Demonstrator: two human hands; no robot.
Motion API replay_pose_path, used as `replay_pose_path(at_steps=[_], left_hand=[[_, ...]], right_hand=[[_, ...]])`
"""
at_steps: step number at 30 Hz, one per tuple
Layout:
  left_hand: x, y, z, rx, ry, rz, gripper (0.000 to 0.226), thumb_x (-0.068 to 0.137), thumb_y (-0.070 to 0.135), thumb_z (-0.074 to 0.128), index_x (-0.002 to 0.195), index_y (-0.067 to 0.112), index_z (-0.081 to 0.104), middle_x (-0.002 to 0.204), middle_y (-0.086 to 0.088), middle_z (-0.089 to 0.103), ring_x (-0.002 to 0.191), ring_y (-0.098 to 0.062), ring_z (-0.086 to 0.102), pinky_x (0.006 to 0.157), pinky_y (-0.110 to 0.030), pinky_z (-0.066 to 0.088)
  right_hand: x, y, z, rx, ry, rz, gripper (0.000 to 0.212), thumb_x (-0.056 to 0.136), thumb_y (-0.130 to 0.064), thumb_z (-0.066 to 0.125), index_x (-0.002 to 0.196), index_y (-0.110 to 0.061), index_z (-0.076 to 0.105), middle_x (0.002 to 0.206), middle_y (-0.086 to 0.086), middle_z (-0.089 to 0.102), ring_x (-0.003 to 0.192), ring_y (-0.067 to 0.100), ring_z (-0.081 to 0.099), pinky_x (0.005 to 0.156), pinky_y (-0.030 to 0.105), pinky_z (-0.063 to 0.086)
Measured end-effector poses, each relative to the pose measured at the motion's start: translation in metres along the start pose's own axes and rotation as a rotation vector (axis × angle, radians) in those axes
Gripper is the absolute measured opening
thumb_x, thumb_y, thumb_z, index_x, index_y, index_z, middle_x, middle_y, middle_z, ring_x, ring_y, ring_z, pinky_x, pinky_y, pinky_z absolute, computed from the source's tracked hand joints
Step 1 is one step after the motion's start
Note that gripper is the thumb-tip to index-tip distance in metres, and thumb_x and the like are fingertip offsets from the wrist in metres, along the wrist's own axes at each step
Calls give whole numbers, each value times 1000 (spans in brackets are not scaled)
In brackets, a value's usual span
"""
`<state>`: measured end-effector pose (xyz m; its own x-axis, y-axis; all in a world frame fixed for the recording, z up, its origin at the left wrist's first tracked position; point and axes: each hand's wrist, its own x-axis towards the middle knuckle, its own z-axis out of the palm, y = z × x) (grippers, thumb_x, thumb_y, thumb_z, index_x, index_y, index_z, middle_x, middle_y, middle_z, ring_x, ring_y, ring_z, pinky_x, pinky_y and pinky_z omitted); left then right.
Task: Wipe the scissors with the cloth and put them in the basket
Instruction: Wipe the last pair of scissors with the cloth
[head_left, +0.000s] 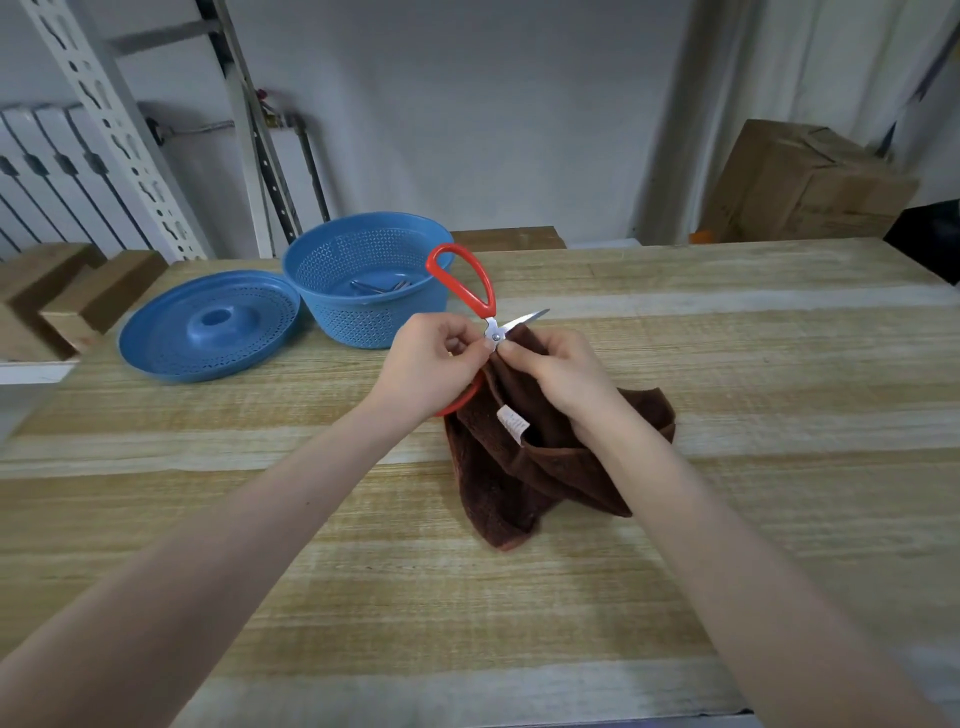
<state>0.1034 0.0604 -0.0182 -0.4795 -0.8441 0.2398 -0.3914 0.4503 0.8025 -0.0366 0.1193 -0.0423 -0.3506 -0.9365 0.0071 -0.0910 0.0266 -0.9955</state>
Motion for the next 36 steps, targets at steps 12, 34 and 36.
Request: replay_pose_path(at_steps=[12,34,36], left_hand=[[-2,6,4,-11,-73,-73,19,89,12,63,72,5,67,56,-5,56,51,-11,47,54,-23,39],[1,-1,-5,-108,-22,-148,16,89,13,66,76,6,70,62,-7,64,50,-5,54,54,-18,44],[1,3,-4,-38,-13,-78,19,89,13,65,72,6,68,66,-16,65,59,-14,57,62,-28,48]], right_hand=[[-1,1,-10,-55,12,52,32,89,-24,68,93,8,67,81,16,68,75,25,62,73,38,47],[4,6,-5,-84,-112,-26,10,92,-12,63,84,-9,69,77,1,68,77,15,63,79,34,50],[6,2,-3,-33,-69,-17,16,91,-16,65,77,-16,70,75,0,69,75,15,65,77,34,49]])
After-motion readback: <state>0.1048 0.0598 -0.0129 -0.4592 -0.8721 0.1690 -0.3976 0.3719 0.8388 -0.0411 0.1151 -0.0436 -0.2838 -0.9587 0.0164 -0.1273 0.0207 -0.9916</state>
